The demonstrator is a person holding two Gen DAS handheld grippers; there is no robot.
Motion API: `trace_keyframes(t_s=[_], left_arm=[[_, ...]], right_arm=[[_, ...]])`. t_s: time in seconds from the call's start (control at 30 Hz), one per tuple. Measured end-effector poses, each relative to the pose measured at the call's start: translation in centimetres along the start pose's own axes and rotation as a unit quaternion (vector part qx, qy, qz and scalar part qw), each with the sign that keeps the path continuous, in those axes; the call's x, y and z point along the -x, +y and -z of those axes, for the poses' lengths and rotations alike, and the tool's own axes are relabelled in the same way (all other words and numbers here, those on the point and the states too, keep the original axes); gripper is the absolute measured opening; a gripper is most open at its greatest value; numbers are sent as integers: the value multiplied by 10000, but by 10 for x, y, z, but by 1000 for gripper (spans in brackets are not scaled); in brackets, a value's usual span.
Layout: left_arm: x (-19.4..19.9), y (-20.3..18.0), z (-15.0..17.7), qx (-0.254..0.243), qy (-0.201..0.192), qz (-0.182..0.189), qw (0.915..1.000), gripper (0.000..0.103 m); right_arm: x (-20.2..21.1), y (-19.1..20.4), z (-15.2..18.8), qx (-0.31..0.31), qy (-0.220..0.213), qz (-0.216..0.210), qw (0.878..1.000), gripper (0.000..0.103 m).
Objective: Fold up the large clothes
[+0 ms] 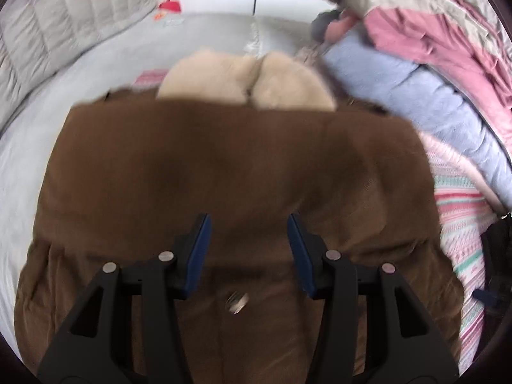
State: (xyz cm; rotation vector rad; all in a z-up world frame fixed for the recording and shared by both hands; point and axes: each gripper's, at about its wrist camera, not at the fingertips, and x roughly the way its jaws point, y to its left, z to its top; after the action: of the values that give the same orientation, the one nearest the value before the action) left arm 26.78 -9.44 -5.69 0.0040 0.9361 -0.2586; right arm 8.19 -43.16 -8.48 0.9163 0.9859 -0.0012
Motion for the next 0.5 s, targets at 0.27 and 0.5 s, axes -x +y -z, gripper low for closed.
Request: trace_keyframes(t_s=[0.27,0.5], left_arm=[[44,96,49,585,198,-655,9959,51],[111,199,105,1623,-32,-829,9833,51]], right_arm=[[-10,0,1,76,115,91,9999,78],[13,-25,-6,-193,-260,278,9991,78]])
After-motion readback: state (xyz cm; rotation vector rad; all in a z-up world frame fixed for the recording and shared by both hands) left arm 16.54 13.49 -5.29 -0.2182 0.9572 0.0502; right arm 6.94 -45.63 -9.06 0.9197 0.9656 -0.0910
